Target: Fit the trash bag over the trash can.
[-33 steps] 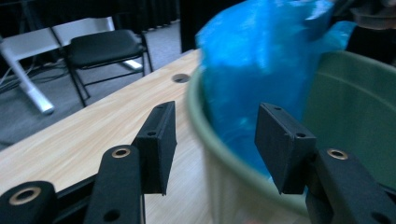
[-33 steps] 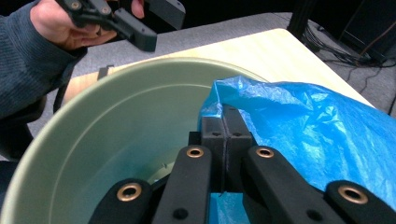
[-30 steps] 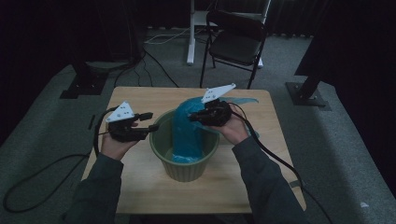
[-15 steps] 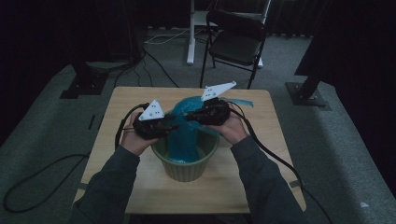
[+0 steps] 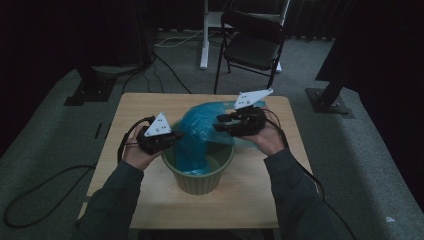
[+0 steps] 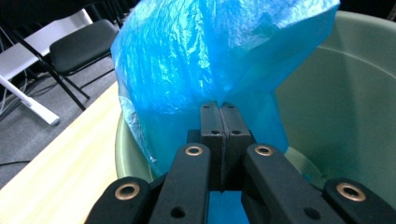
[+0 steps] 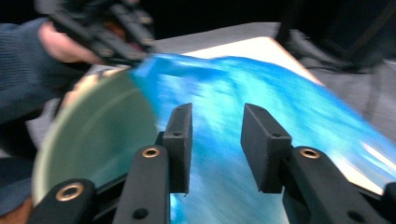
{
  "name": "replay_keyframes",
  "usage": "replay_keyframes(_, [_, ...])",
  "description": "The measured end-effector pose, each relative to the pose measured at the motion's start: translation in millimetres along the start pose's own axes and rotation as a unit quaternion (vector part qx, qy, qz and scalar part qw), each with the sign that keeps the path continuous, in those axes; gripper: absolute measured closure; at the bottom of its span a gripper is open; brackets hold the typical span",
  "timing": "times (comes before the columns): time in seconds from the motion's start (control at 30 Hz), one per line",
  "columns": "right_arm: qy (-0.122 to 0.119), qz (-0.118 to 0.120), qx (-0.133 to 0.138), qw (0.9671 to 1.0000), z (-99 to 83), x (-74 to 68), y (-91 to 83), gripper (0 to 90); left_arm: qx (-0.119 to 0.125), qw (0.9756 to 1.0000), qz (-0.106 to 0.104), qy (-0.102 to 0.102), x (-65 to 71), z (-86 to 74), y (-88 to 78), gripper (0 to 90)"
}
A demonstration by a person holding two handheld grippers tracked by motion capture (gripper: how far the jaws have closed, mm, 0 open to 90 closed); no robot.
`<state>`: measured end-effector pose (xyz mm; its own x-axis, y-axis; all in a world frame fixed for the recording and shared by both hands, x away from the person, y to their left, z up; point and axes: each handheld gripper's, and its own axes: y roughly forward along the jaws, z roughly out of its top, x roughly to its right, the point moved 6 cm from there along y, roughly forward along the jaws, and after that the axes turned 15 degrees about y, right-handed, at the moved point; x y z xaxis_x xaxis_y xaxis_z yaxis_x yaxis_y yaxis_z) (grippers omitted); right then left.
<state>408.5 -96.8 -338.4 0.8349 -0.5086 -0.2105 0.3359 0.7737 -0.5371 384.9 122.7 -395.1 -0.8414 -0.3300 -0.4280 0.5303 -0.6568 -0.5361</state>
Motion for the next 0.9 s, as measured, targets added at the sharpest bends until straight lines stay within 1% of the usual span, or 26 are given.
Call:
replay_keyframes(0.03, [0.009, -0.005, 0.004, 0.9999, -1.0, 4.8, -3.9, 59.9, 0.001, 1.0000, -0.002, 0.002, 0.8, -1.2, -0.4, 89.8])
replay_keyframes(0.07, [0.017, -0.016, 0.006, 0.9997, -2.2, 10.6, -7.2, 59.2, 0.001, 1.0000, -0.003, 0.001, 1.9, -2.3, -0.6, 89.8])
replay_keyframes(0.13, [0.028, -0.036, 0.003, 0.9990, -6.3, 21.2, -10.9, 58.7, 0.000, 1.0000, -0.004, 0.001, 3.4, -4.5, -0.7, 89.6])
replay_keyframes(0.17, [0.035, -0.041, -0.001, 0.9985, -9.9, 25.8, -11.1, 58.5, 0.001, 1.0000, -0.006, 0.001, 3.9, -5.2, -0.5, 89.6])
replay_keyframes(0.2, [0.037, -0.041, -0.004, 0.9985, -12.1, 28.5, -10.3, 56.7, 0.002, 1.0000, -0.007, -0.002, 4.8, -5.8, 0.2, 89.6])
replay_keyframes(0.3, [0.051, -0.038, -0.011, 0.9979, -19.1, 34.7, -3.5, 53.0, -0.004, 0.9999, -0.012, -0.002, 6.9, -8.6, 3.4, 89.4])
replay_keyframes(0.33, [0.058, -0.036, -0.009, 0.9977, -20.2, 36.0, -1.1, 52.9, -0.007, 0.9999, -0.015, -0.001, 7.7, -9.6, 4.4, 89.2])
replay_keyframes(0.37, [0.062, -0.033, -0.010, 0.9975, -21.0, 37.7, 1.9, 53.0, -0.005, 0.9999, -0.015, -0.004, 7.9, -9.9, 4.3, 89.1])
replay_keyframes(0.4, [0.067, -0.027, -0.016, 0.9973, -21.9, 38.7, 5.4, 54.0, -0.005, 0.9999, -0.016, -0.005, 7.8, -10.3, 4.0, 88.5])
replay_keyframes(0.43, [0.067, -0.026, -0.021, 0.9972, -22.7, 39.0, 8.7, 57.9, -0.005, 0.9998, -0.015, -0.006, 7.8, -10.5, 3.4, 87.6])
replay_keyframes(0.47, [0.062, -0.027, -0.023, 0.9975, -23.1, 38.5, 11.3, 65.1, -0.004, 0.9998, -0.015, -0.009, 7.9, -10.5, 2.8, 85.9])
replay_keyframes(0.5, [0.056, -0.024, -0.025, 0.9978, -23.5, 37.1, 12.5, 72.7, -0.002, 0.9998, -0.013, -0.011, 7.5, -10.6, 1.4, 81.7])
replay_keyframes(0.53, [0.052, -0.026, -0.022, 0.9981, -23.4, 35.1, 12.3, 79.4, 0.000, 0.9998, -0.011, -0.014, 6.9, -10.7, -0.2, 77.1])
replay_keyframes(0.6, [0.043, -0.025, -0.022, 0.9985, -24.0, 31.6, 9.1, 86.9, 0.005, 0.9998, -0.005, -0.019, 4.2, -10.7, -4.7, 71.6])
replay_keyframes(0.67, [0.035, -0.023, -0.027, 0.9988, -25.0, 29.1, 6.0, 89.7, 0.012, 0.9996, -0.001, -0.024, 1.2, -10.1, -9.2, 67.6])
replay_keyframes(0.73, [0.029, -0.024, -0.034, 0.9987, -26.4, 27.4, 3.1, 89.9, 0.021, 0.9993, 0.004, -0.030, -1.6, -8.1, -13.5, 64.7])
replay_keyframes(0.83, [0.021, -0.026, -0.045, 0.9984, -28.7, 25.5, 1.8, 90.0, 0.031, 0.9990, 0.007, -0.031, -4.8, -2.6, -17.9, 61.5])
replay_keyframes(0.9, [0.016, -0.027, -0.053, 0.9981, -30.8, 24.6, 3.0, 90.0, 0.041, 0.9987, 0.008, -0.030, -6.6, 4.6, -20.1, 60.1])
